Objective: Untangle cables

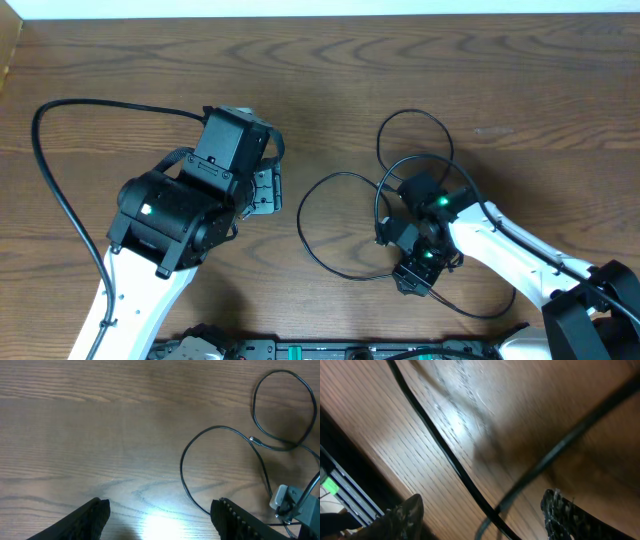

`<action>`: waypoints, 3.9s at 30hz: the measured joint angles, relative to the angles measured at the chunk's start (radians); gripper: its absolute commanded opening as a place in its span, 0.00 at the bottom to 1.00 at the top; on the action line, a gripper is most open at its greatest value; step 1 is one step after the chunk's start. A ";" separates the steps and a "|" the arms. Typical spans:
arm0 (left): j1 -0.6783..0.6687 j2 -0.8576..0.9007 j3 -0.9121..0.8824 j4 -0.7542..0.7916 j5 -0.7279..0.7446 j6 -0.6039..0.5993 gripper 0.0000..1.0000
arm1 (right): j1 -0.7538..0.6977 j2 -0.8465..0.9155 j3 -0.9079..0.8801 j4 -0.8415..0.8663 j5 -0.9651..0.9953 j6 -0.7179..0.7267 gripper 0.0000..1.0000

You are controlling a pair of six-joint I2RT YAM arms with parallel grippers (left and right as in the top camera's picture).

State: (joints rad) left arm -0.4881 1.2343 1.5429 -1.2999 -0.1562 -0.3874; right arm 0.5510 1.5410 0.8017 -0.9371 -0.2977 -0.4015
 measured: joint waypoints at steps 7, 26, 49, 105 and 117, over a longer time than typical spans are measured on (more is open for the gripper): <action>0.000 0.000 0.000 0.000 0.000 0.003 0.70 | 0.015 0.000 -0.018 0.019 -0.024 -0.001 0.45; 0.000 0.000 0.000 0.000 0.018 0.003 0.70 | 0.015 0.000 -0.020 0.309 -0.031 0.111 0.01; 0.000 0.000 0.000 -0.004 0.019 0.003 0.70 | -0.005 -0.012 0.077 0.291 0.063 0.212 0.85; 0.000 0.000 0.000 -0.012 0.019 0.003 0.70 | -0.265 -0.190 0.243 0.948 0.201 0.272 0.01; 0.000 0.000 0.000 -0.035 0.019 0.025 0.70 | -0.852 -0.190 0.322 1.129 0.490 0.285 0.01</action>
State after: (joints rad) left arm -0.4881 1.2343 1.5429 -1.3350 -0.1368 -0.3622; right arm -0.3012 1.3510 1.1236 0.1921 0.1921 -0.1165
